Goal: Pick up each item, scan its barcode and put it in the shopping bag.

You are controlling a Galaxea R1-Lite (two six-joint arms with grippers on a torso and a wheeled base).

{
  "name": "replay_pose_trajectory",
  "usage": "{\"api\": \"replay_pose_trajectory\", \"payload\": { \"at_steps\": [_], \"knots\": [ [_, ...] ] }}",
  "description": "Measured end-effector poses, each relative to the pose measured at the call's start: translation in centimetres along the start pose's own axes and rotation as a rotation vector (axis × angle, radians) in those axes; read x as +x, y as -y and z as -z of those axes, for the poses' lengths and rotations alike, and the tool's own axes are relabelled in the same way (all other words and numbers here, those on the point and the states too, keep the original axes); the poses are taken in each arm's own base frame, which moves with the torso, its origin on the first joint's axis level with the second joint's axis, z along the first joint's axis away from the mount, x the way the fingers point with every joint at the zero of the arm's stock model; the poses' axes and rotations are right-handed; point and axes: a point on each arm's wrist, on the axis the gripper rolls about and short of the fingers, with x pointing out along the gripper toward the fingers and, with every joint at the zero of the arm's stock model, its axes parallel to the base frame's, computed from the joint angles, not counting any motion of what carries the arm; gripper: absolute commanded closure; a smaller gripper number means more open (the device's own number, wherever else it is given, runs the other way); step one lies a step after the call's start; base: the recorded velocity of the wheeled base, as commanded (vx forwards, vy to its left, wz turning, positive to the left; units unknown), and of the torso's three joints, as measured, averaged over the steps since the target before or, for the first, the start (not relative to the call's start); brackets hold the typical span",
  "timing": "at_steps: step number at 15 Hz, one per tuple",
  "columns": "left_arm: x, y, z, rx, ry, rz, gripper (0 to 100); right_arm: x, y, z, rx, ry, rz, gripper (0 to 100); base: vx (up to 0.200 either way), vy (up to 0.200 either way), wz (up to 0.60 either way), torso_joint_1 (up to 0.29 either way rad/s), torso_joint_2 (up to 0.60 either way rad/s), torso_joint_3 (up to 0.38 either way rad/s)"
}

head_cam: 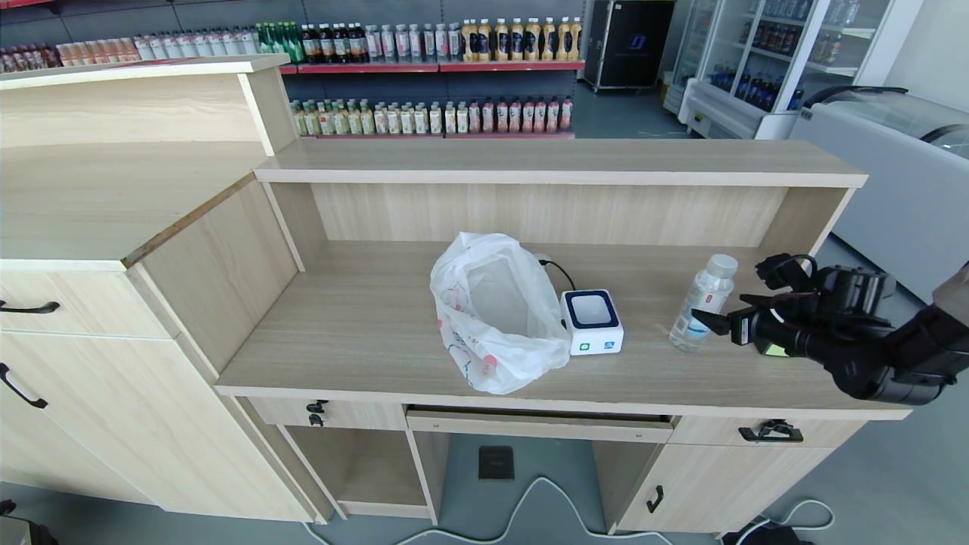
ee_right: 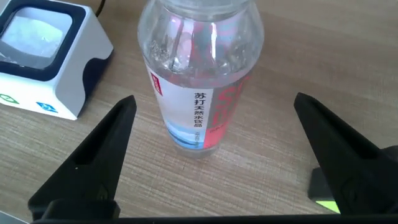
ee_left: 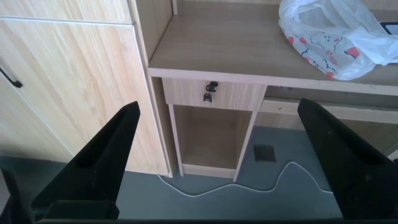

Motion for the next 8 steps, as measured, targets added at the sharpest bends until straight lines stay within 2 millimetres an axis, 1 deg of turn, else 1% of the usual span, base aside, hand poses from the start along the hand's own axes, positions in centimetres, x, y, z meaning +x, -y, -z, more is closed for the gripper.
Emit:
{"api": "replay_pose_trajectory", "payload": {
  "at_steps": [5,8],
  "knots": [
    [0.0,0.0,0.0,0.000,0.000,0.001,0,2.5,-1.4,-0.3,-0.007,0.041,-0.079,0,0.000,0.000,0.00,0.000,0.00,0.000],
    [0.0,0.0,0.0,0.000,0.000,0.001,0,3.2,-2.1,-0.1,-0.008,0.040,-0.097,0,0.000,0.000,0.00,0.000,0.00,0.000]
  ]
}}
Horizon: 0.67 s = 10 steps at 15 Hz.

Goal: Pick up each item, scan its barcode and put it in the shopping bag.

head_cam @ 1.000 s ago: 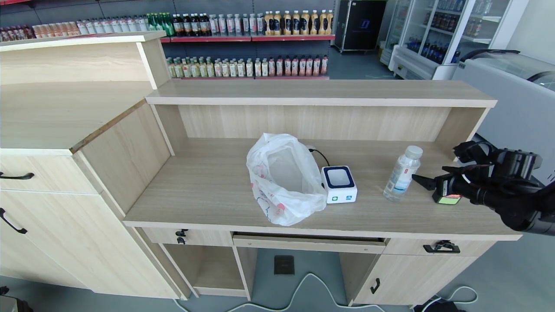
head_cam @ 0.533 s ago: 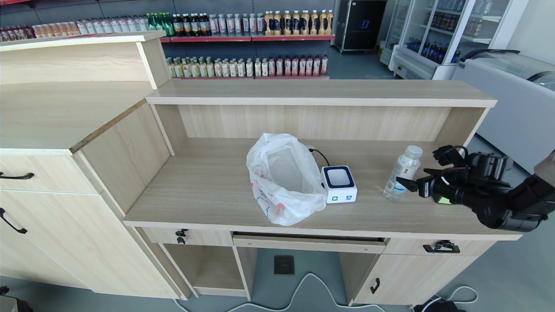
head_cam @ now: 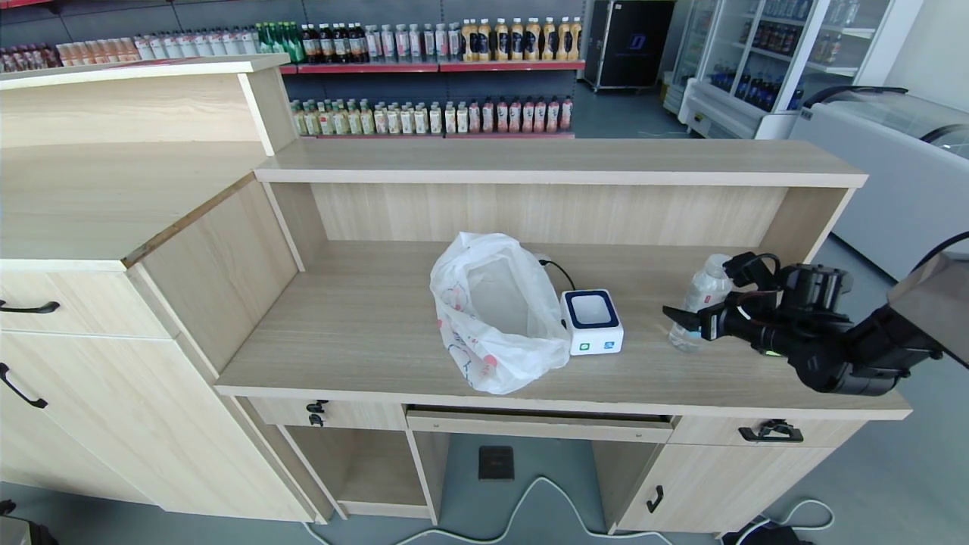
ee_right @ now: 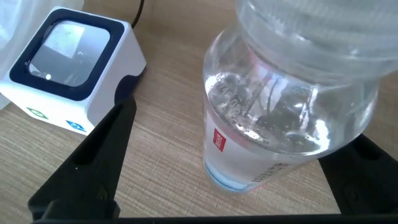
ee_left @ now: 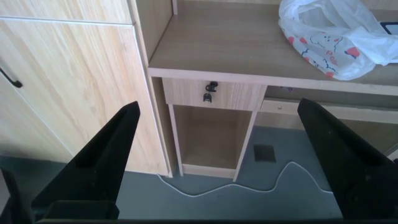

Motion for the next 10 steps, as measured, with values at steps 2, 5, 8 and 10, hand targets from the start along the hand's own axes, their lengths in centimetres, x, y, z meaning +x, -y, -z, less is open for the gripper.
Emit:
{"api": "replay_pose_trajectory", "payload": {
  "at_steps": [2,5,8,10],
  "knots": [
    [0.00,0.00,0.00,0.000,0.000,0.000,0,0.31,-0.15,0.14,-0.002,0.000,-0.005,0,0.000,0.000,0.00,0.000,0.00,0.000],
    [0.00,0.00,0.00,0.000,0.000,-0.001,0,0.74,-0.04,0.19,-0.008,0.007,-0.006,0,0.000,0.000,0.00,0.000,0.00,0.000],
    [0.00,0.00,0.00,-0.001,0.000,-0.001,0,0.99,0.08,0.04,-0.012,0.016,-0.005,100,0.000,0.000,0.00,0.000,0.00,0.000],
    [0.00,0.00,0.00,0.000,0.000,-0.001,0,1.06,0.16,0.05,-0.012,0.018,-0.003,100,0.000,0.000,0.00,0.000,0.00,0.000]
  ]
}}
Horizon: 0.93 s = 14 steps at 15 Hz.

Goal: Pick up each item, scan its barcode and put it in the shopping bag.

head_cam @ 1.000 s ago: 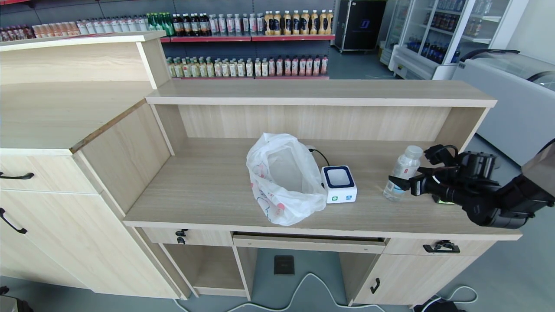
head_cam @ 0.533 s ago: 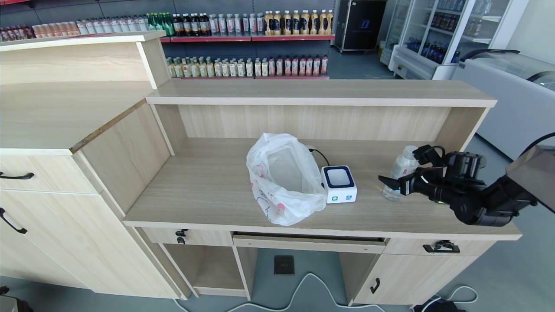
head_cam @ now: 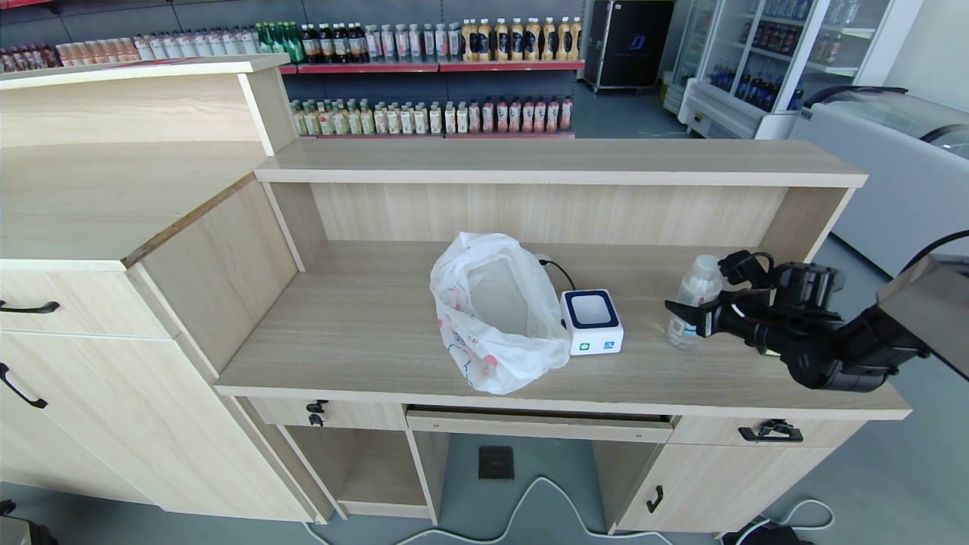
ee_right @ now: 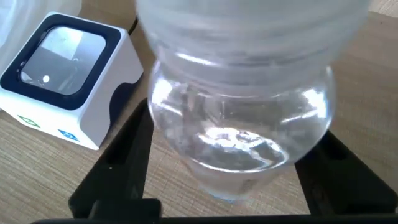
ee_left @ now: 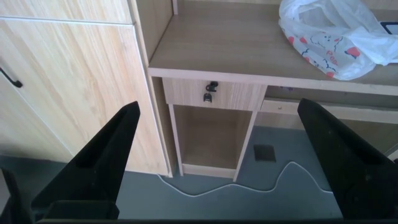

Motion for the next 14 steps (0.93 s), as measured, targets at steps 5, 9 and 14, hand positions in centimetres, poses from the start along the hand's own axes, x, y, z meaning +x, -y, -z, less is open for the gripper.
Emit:
{"api": "replay_pose_trajectory", "payload": {
  "at_steps": [5,9,14],
  "knots": [
    [0.0,0.0,0.0,0.000,0.000,0.001,0,0.0,0.0,0.1,0.007,-0.003,0.001,100,0.000,0.000,0.00,0.000,0.00,0.000],
    [0.0,0.0,0.0,0.000,0.000,0.001,0,-0.3,0.1,-0.4,0.020,-0.009,0.008,100,0.000,0.000,0.00,0.000,0.00,0.000],
    [0.0,0.0,0.0,0.000,0.000,0.001,0,-3.5,-0.5,-4.6,0.195,-0.052,-0.062,100,0.000,0.000,0.00,0.000,0.00,0.000]
  ]
}}
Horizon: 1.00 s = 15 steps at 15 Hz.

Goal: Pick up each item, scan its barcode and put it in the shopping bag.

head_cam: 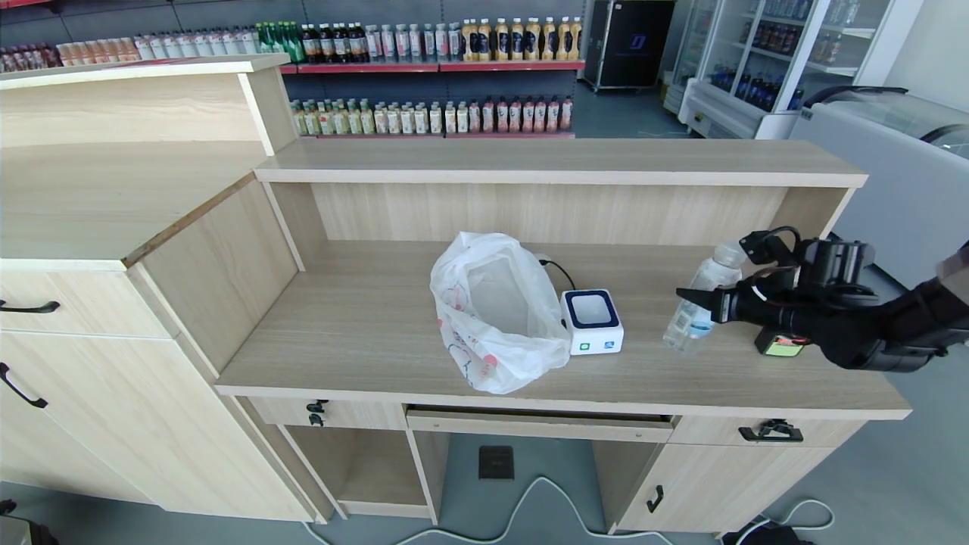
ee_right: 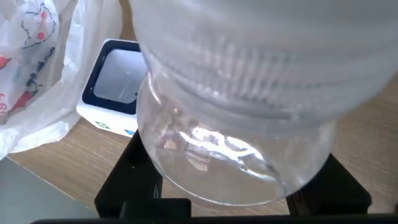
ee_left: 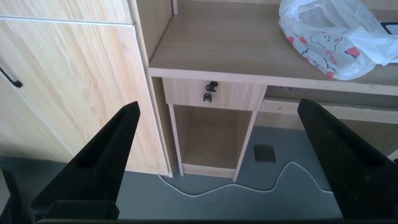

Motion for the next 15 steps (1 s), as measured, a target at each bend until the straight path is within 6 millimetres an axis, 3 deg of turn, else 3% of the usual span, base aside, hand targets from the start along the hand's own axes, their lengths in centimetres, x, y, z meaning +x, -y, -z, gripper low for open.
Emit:
{"api": "replay_pose_trajectory", "payload": {
  "at_steps": [3,6,8,11,15],
  "knots": [
    [0.0,0.0,0.0,0.000,0.000,0.000,0,-4.3,-2.4,-5.4,0.072,0.009,-0.163,100,0.000,0.000,0.00,0.000,0.00,0.000],
    [0.0,0.0,0.0,0.000,0.000,0.000,0,-10.9,-6.2,-12.0,0.081,0.106,-0.428,100,0.000,0.000,0.00,0.000,0.00,0.000],
    [0.0,0.0,0.0,0.000,0.000,0.000,0,-14.9,-8.7,-14.7,0.090,0.135,-0.623,100,0.000,0.000,0.00,0.000,0.00,0.000],
    [0.0,0.0,0.0,0.000,0.000,0.000,0,-18.7,-13.4,-16.4,0.059,0.134,-0.859,100,0.000,0.000,0.00,0.000,0.00,0.000],
    [0.0,0.0,0.0,0.000,0.000,0.000,0,-19.8,-18.2,-16.5,0.030,0.110,-1.050,100,0.000,0.000,0.00,0.000,0.00,0.000]
  ]
}}
